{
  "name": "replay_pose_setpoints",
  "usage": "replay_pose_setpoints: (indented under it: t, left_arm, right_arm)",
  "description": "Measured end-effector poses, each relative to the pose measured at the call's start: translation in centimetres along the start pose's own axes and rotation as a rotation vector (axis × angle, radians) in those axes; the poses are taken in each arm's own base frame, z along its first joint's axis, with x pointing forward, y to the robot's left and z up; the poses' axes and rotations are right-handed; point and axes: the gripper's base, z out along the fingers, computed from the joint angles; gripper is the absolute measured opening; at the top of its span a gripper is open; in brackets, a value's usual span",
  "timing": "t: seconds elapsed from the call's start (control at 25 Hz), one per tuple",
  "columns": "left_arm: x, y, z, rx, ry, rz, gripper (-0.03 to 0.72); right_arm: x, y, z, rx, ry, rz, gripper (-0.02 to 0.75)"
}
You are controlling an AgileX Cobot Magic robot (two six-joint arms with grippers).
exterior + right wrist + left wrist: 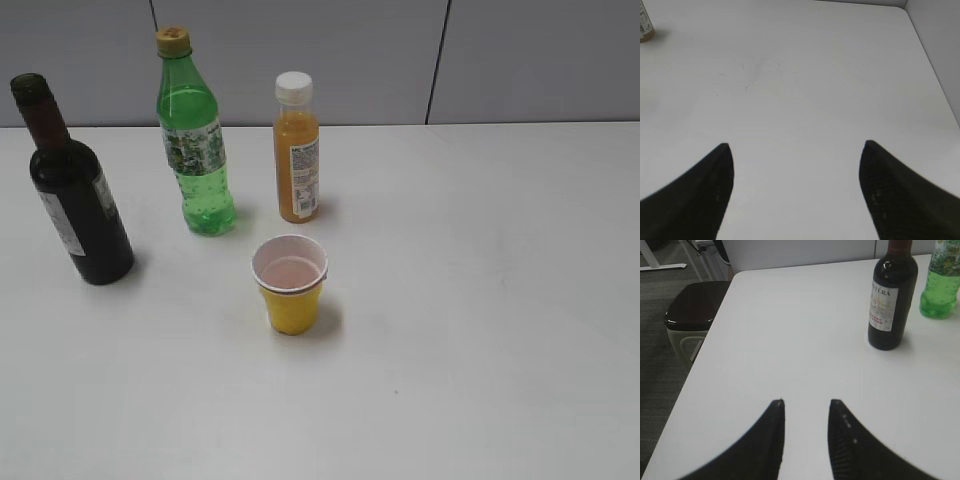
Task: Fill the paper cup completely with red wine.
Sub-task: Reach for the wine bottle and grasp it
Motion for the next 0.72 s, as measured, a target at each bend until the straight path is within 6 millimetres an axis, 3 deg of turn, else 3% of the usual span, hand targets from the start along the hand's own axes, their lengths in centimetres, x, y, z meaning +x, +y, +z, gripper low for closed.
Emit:
replay_pose_setpoints:
  t: [0.52,0.6,0.72]
  left_arm:
    - [0.0,-0.01,0.0,0.001,0.0,0.0,0.248]
    - [0.0,-0.01,0.0,0.001,0.0,0.0,0.295]
    - [0.0,-0.01,0.0,0.001,0.0,0.0,0.453]
  right_arm:
    - [0.0,0.0,0.0,0.0,0.0,0.0,0.592]
    - [0.0,0.0,0.0,0.0,0.0,0.0,0.592]
    - [0.0,0.0,0.0,0.0,0.0,0.0,0.592]
